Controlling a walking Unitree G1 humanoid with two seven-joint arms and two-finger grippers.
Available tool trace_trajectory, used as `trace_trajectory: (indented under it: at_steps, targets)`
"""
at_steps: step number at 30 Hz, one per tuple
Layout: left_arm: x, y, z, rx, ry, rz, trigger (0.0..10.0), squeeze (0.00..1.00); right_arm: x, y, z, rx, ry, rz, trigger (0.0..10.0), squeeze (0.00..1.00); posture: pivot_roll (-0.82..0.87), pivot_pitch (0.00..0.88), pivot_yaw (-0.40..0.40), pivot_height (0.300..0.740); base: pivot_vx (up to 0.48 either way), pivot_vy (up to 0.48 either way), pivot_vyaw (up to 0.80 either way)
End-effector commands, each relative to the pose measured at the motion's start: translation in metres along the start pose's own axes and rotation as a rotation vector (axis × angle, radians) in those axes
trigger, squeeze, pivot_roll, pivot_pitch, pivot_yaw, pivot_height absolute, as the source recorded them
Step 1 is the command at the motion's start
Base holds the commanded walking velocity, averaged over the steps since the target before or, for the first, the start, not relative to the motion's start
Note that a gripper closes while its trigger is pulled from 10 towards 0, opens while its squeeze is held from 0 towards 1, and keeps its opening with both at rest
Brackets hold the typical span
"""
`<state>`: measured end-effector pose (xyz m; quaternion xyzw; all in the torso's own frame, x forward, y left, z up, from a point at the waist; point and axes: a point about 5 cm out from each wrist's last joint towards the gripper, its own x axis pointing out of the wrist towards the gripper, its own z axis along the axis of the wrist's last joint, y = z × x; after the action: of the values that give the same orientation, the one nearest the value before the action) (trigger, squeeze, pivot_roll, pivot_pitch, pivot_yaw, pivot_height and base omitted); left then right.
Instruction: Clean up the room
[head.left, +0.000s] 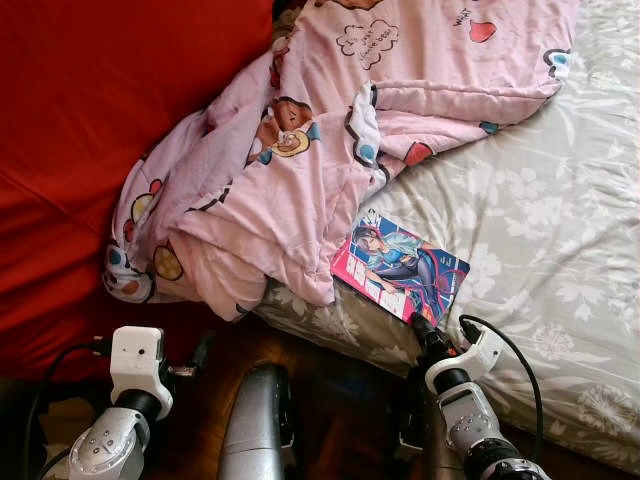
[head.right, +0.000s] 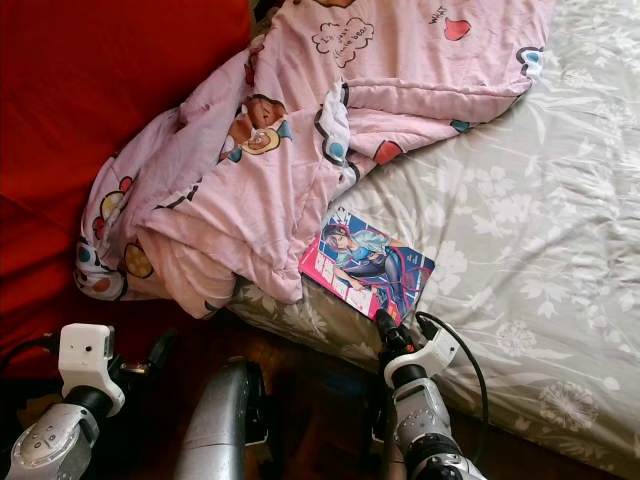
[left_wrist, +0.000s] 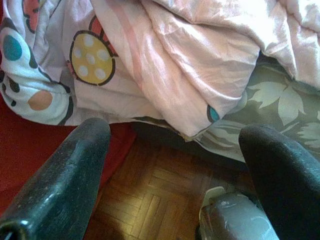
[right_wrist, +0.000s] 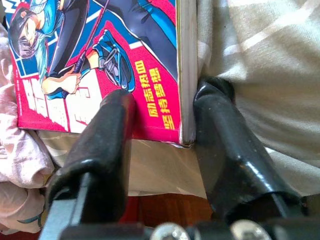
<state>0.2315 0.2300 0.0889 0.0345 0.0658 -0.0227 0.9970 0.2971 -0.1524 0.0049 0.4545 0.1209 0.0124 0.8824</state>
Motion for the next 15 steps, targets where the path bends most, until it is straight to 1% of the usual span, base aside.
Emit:
trace_trajectory:
  at_steps: [1,9,15]
  targets:
    - [-0.0053,0.0053,-0.01,0.006,0.051,0.017,10.0,0.0,-0.0057,-0.0037,-0.011,0.019,0.028,0.0,0.0,0.0,0.23,0.416,0.126,0.615,0.0,0.0,0.0]
    - [-0.001,0.0053,-0.0106,0.012,0.051,0.014,10.0,0.0,-0.0107,-0.008,-0.0134,0.032,0.016,0.009,0.0,0.0,0.22,0.388,0.129,0.615,0.0,0.0,0.0]
    - [0.0022,0.0067,-0.0115,0.016,0.051,0.019,10.0,0.0,-0.0086,-0.0035,-0.0096,0.037,-0.021,0.046,0.0,0.0,0.21,0.369,0.128,0.615,0.0,0.0,0.0]
